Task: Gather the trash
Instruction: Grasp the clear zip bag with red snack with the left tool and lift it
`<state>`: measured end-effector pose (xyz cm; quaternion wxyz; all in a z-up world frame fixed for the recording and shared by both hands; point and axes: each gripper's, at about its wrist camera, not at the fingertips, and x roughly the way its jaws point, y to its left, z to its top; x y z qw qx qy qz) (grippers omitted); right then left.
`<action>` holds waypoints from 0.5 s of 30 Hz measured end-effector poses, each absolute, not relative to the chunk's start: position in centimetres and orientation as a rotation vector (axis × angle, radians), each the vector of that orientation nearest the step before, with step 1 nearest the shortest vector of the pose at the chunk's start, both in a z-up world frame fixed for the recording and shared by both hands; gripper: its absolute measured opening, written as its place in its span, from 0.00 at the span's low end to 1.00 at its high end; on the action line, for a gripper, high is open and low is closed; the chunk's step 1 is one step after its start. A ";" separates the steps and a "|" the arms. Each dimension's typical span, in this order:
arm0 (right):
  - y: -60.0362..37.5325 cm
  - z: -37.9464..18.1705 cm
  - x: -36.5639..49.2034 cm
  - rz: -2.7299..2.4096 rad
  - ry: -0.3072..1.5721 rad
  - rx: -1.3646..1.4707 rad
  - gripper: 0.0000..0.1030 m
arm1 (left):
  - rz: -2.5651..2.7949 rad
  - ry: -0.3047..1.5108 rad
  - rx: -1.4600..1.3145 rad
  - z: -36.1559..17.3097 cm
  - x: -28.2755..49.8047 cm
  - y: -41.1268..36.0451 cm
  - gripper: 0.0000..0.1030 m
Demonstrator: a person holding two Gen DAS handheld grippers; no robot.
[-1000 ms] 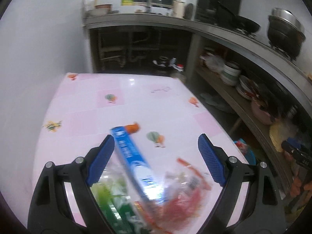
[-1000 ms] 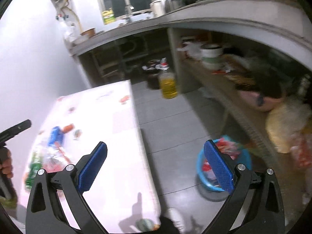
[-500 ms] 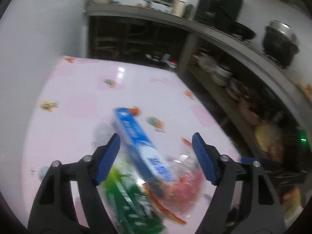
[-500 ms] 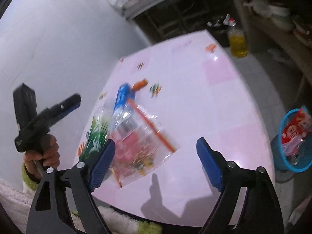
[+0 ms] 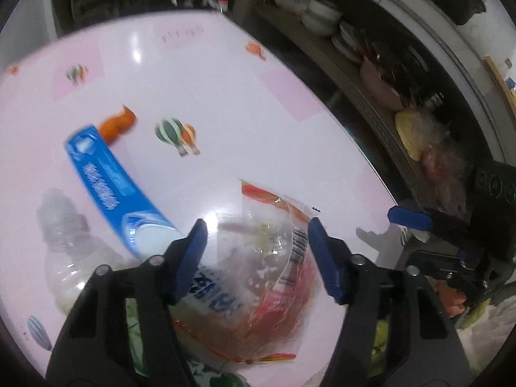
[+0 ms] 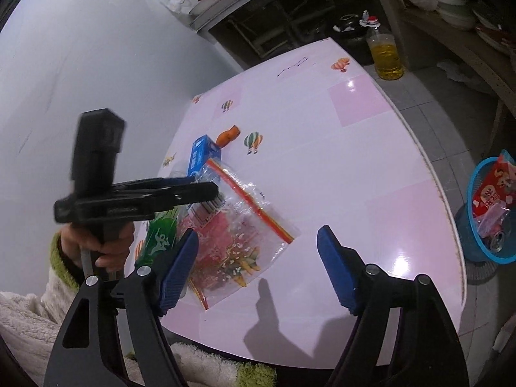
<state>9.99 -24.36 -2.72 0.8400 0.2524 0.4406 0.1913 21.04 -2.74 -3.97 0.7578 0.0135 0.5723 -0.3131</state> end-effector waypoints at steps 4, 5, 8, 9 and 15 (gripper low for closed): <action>-25.4 -2.6 9.6 0.386 0.916 0.545 0.72 | -0.721 1.293 -0.024 -4.7 21.5 -2.8 0.35; -25.7 -2.6 9.5 0.383 0.912 0.550 0.71 | -0.724 1.285 -0.026 -4.5 21.3 -2.8 0.32; -26.5 -2.7 9.3 0.375 0.902 0.571 0.69 | -0.728 1.244 -0.032 -3.4 20.8 -2.9 0.22; -26.8 -2.7 9.2 0.374 0.896 0.582 0.68 | -0.724 1.223 -0.037 -2.8 20.6 -3.0 0.20; -29.3 -2.1 8.6 0.328 0.845 0.621 0.66 | -0.687 0.987 0.080 2.7 17.9 -5.3 0.19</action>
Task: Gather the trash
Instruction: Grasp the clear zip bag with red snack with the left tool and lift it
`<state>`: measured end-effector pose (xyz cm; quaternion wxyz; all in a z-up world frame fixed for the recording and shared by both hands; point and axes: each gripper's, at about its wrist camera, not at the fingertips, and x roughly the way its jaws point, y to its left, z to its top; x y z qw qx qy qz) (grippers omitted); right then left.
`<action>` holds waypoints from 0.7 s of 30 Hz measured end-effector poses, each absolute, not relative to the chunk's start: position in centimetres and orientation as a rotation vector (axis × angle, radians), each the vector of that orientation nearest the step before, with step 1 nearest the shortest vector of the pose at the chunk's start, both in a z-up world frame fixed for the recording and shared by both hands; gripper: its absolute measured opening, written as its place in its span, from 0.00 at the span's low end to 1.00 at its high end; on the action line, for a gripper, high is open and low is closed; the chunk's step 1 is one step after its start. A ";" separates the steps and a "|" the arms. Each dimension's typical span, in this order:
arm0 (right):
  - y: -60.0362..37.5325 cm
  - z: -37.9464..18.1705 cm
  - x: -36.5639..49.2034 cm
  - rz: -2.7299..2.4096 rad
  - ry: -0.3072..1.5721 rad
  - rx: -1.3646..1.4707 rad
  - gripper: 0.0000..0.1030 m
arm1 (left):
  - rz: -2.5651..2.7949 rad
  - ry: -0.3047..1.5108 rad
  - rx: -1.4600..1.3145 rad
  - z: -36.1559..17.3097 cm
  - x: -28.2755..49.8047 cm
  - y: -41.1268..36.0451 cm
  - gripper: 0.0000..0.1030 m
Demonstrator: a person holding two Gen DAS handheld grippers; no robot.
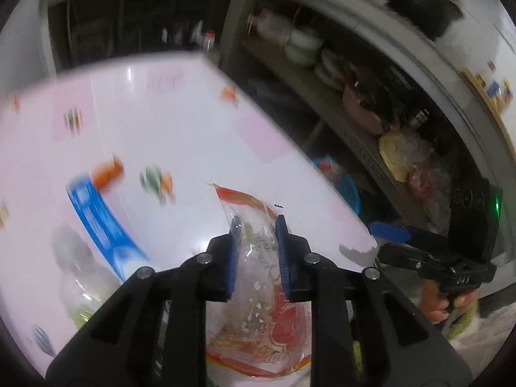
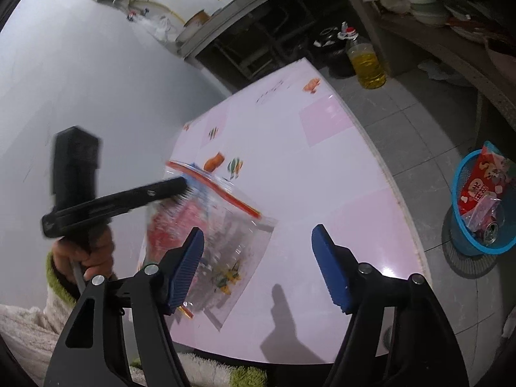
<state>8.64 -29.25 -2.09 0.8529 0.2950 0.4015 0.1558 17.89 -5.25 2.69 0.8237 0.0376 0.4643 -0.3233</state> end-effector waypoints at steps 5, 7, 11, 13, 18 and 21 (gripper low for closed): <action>-32.2 -1.7 7.6 0.253 0.796 0.652 0.66 | -0.648 0.717 0.367 6.9 14.5 -10.1 0.19; -33.4 -1.8 7.3 0.214 0.781 0.667 0.66 | -0.645 0.633 0.508 7.0 12.5 -12.8 0.19; -36.4 -2.1 6.1 0.127 0.750 0.711 0.66 | -0.676 0.595 0.710 4.2 9.0 -17.7 0.19; -37.8 -2.2 5.5 0.089 0.736 0.736 0.66 | -0.691 0.582 0.813 2.0 6.9 -19.7 0.20; -40.1 -2.9 3.9 0.032 0.725 0.767 0.66 | -0.686 0.553 0.933 -1.6 3.2 -21.9 0.22; -40.4 -3.9 3.0 0.028 0.742 0.782 0.66 | -0.686 0.575 0.946 -3.0 1.7 -22.5 0.22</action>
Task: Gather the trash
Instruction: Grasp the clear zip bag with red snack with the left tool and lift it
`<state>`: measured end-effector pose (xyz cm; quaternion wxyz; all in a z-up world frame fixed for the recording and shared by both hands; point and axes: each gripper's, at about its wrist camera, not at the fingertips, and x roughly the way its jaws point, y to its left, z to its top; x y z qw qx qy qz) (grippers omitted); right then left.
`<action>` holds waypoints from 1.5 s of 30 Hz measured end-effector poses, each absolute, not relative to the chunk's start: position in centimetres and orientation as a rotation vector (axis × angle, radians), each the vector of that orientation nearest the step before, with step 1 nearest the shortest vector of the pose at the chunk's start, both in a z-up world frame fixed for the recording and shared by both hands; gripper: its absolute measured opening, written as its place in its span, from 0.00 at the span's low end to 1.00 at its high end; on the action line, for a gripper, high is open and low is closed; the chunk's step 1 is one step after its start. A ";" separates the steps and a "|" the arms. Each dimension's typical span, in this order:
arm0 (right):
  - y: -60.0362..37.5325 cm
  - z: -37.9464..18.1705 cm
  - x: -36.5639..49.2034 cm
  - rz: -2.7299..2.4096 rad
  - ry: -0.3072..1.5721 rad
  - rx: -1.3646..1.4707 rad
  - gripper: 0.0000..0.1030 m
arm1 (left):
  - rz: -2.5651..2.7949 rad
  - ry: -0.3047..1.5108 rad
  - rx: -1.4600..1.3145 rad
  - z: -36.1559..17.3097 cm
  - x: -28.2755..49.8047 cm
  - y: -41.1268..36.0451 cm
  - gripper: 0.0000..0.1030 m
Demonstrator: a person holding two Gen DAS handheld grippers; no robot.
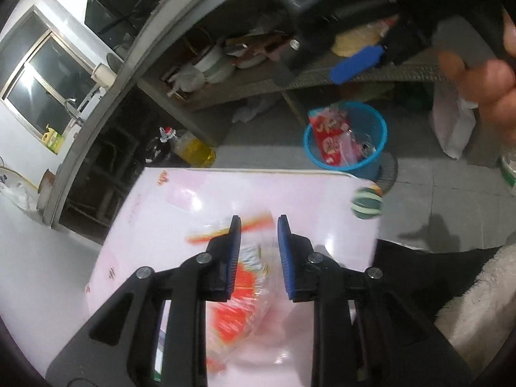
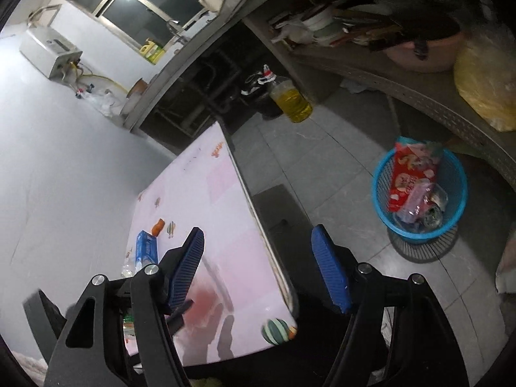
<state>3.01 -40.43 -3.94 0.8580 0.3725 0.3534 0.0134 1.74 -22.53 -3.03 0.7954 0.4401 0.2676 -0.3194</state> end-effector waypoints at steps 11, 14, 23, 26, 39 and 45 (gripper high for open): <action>-38.3 -5.6 3.6 0.187 0.805 0.786 0.66 | -0.667 0.789 0.568 -1.1 4.3 -17.8 0.20; -37.3 -5.4 5.4 0.273 0.832 0.776 0.66 | -0.594 0.820 0.474 -0.7 6.2 -15.3 0.20; -34.0 -7.1 15.3 0.517 0.996 0.812 0.74 | -0.430 0.951 0.353 -3.0 10.7 -10.6 0.20; -32.9 -8.6 17.4 0.550 1.069 0.830 0.74 | -0.430 0.998 0.345 -4.4 11.1 -10.3 0.19; -29.4 -10.2 19.8 0.634 1.217 0.770 0.74 | -0.447 1.025 0.397 -6.8 11.3 -10.8 0.19; -26.7 -10.3 20.1 0.663 1.247 0.682 0.61 | -0.454 1.018 0.396 -7.0 11.2 -10.8 0.19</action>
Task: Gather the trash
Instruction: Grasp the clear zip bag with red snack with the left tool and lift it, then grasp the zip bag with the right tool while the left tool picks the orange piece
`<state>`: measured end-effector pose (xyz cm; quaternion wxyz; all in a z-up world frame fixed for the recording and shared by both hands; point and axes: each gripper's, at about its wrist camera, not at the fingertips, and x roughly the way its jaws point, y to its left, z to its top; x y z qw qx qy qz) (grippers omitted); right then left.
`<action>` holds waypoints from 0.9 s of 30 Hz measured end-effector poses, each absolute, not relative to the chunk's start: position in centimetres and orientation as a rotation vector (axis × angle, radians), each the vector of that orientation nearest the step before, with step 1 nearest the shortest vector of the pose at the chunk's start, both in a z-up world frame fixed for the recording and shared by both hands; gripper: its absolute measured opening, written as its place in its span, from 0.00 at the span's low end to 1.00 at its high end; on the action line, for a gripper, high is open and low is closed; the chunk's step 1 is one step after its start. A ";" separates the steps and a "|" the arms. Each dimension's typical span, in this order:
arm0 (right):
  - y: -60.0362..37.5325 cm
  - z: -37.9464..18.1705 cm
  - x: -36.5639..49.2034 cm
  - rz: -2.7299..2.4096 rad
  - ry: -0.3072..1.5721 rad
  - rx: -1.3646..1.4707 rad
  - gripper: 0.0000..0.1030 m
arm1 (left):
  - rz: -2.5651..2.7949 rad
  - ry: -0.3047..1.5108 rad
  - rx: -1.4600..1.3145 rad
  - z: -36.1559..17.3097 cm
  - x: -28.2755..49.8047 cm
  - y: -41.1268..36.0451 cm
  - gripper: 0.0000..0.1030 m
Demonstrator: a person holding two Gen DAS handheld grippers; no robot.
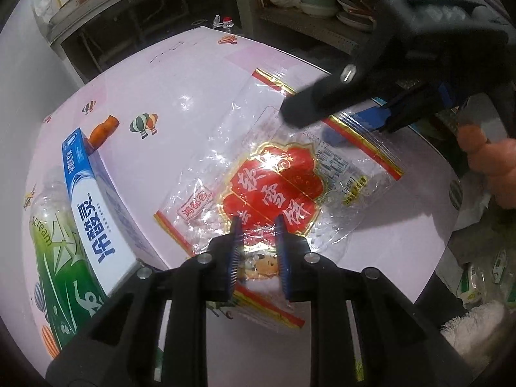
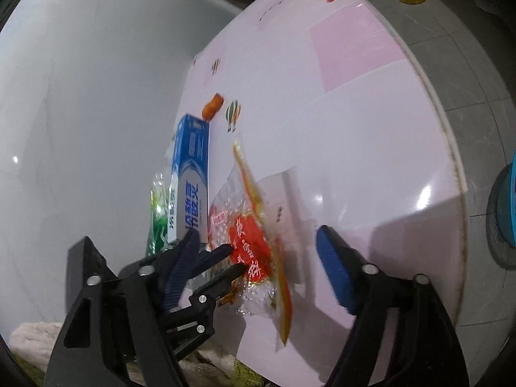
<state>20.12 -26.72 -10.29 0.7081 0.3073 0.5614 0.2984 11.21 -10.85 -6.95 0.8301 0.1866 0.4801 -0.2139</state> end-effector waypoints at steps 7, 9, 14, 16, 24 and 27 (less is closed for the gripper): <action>-25.4 -10.7 19.6 0.627 1.261 0.603 0.15 | -0.477 1.012 0.360 -6.1 11.4 -10.0 0.19; -25.6 -10.6 19.3 0.620 1.254 0.593 0.08 | -0.493 1.001 0.350 -4.6 11.2 -9.5 0.19; -26.6 -9.8 18.6 0.583 1.208 0.577 0.05 | -0.527 0.946 0.330 0.6 11.7 -7.4 0.22; -27.4 -9.5 18.3 0.558 1.189 0.577 0.05 | -0.530 0.919 0.322 2.8 12.9 -6.4 0.32; -30.8 -8.7 16.4 0.480 1.133 0.618 0.05 | -0.539 0.946 0.472 4.0 22.8 -4.5 0.57; -31.6 -8.5 15.9 0.469 1.121 0.630 0.05 | -0.516 1.006 0.559 1.7 26.8 -4.7 0.57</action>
